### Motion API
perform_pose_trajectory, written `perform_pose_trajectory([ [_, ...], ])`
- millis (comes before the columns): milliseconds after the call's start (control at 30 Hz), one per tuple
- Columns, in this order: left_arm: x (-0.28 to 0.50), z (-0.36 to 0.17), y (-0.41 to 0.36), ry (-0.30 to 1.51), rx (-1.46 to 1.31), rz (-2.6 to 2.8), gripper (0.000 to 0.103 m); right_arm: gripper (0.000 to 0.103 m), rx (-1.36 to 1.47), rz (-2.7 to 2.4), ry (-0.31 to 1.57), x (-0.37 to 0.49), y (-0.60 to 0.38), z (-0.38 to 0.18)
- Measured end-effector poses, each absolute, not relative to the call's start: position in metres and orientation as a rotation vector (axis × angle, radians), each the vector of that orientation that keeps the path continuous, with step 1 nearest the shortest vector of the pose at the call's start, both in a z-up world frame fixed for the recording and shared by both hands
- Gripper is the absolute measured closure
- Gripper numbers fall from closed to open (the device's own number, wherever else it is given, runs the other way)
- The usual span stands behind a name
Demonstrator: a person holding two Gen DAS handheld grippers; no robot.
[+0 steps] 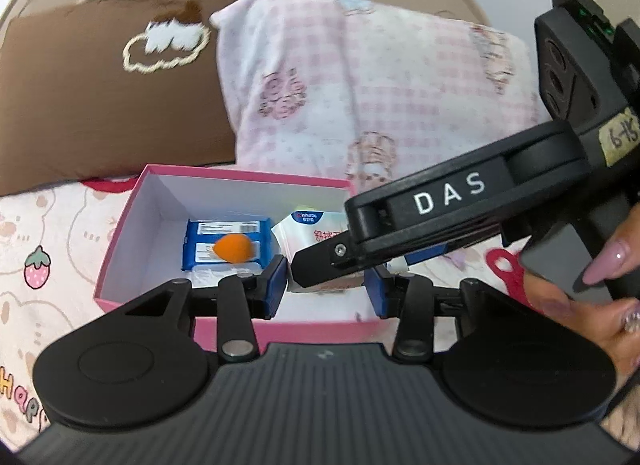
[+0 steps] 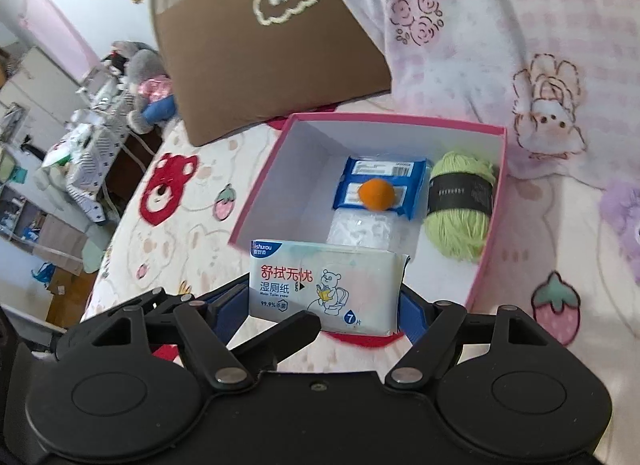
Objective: Organize objects
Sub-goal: 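Lower the wet-wipe packet into the pink box and open the right gripper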
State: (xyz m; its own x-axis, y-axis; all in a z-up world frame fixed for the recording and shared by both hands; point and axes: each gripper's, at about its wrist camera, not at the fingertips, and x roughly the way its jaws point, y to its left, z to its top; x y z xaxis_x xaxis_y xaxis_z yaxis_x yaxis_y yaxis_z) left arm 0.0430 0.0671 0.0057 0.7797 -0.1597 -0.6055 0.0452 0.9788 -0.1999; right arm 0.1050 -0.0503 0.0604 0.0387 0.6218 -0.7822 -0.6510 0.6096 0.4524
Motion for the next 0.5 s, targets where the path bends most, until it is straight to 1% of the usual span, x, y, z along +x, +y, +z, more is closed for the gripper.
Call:
perform_pose_trajectory([
  [200,0.086,-0.017,0.108,0.689,-0.299,-0.123,0.063,0.023,-0.089,0.958,1.25,0.144,-0.006,0.046],
  [267,0.089,-0.023,0.119,0.686,-0.317,-0.112,0.063,0.023,-0.071,0.966,1.293,0.151,0.004,0.038],
  [433,0.093,-0.045,0.137,0.699,-0.371,-0.079,0.063,0.023,-0.12,0.98,1.291,0.15,0.028,0.018],
  [500,0.096,-0.056,0.138,0.719,-0.359,-0.061,0.063,0.023,-0.104,0.978,1.32,0.154,0.033,0.003],
])
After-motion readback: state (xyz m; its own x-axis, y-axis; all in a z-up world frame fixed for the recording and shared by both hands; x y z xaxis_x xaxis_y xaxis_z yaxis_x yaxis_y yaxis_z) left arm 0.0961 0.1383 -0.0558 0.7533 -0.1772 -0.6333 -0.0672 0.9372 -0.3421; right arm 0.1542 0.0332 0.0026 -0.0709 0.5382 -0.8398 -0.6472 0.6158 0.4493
